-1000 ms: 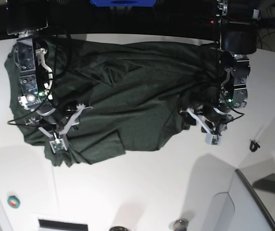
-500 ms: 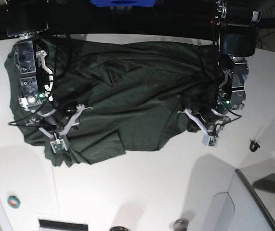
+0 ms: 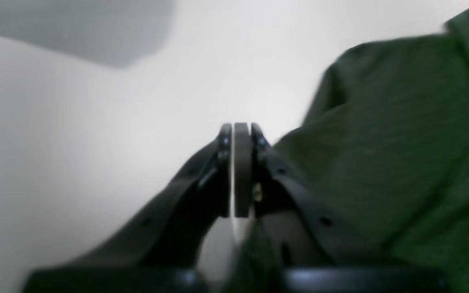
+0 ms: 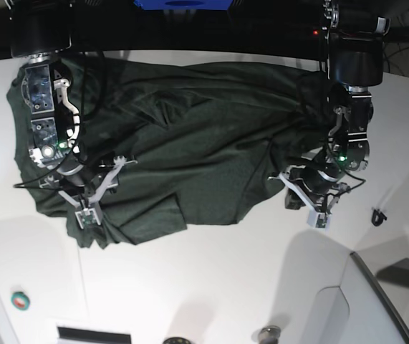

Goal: Layout the t-shirt on the table in an organized manner, then fold the t-shirt properly
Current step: 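Adjust the left gripper along the shirt side, smoothing the fabric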

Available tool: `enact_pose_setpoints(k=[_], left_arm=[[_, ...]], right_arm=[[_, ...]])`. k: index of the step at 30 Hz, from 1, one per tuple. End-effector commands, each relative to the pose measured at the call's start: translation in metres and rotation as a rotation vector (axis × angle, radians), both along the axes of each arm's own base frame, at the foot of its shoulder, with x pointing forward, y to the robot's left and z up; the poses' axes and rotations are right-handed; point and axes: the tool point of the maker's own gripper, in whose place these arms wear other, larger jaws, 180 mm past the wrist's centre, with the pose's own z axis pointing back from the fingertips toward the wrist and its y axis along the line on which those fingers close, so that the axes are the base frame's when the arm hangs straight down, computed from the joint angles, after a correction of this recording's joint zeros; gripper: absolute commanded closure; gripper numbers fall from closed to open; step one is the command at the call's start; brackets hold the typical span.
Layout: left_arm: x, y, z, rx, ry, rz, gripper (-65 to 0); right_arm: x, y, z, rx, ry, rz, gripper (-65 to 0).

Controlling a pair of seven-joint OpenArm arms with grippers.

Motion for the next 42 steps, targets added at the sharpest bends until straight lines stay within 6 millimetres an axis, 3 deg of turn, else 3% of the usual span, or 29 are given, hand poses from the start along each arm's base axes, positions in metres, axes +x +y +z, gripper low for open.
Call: enact_pose_setpoints(k=[1,4,7,11,17,22,29,31,36,42], left_arm=[[0.011,0.016,0.016,-0.023,-0.056,0.046,-15.8],[0.008,0.032,0.015,-0.042,-0.049,0.084,-33.6],[0.005,0.035,0.008,-0.050,-0.032,0.093,-41.8],[0.001,0.036,-0.001,-0.057,-0.005,0.101,-41.8],[-0.002,0.006,-0.003,-0.124,-0.005,0.001,-41.8],[-0.004,0.003,-0.006,-0.127,0.004,-0.004,-41.8],[-0.011,0.004,-0.031,-0.150,0.077,0.024,-41.5],[-0.011,0.005,-0.030,-0.149,0.075,0.025,-37.4],[-0.003,0.007,-0.023,-0.149,0.053,0.029,-1.5],[0.012,0.005,0.001,-0.133,-0.011,0.010,0.0]], right_arm=[[0.014,0.003,0.016,0.009,-0.059,0.018,-22.2],[0.012,0.011,0.016,0.017,-0.056,0.070,-22.2],[0.012,0.013,0.016,0.018,-0.055,0.085,-22.2],[0.012,0.014,0.016,0.020,-0.056,0.085,-22.2],[0.012,0.014,0.016,0.020,-0.056,0.085,-22.2],[0.012,0.014,0.016,0.020,-0.056,0.085,-22.2],[0.012,0.013,0.016,0.020,-0.057,0.084,-22.2],[0.012,0.013,0.016,0.020,-0.057,0.084,-22.2],[0.012,0.013,0.016,0.020,-0.057,0.084,-22.2],[0.012,0.013,0.016,0.020,-0.055,0.084,-22.2]])
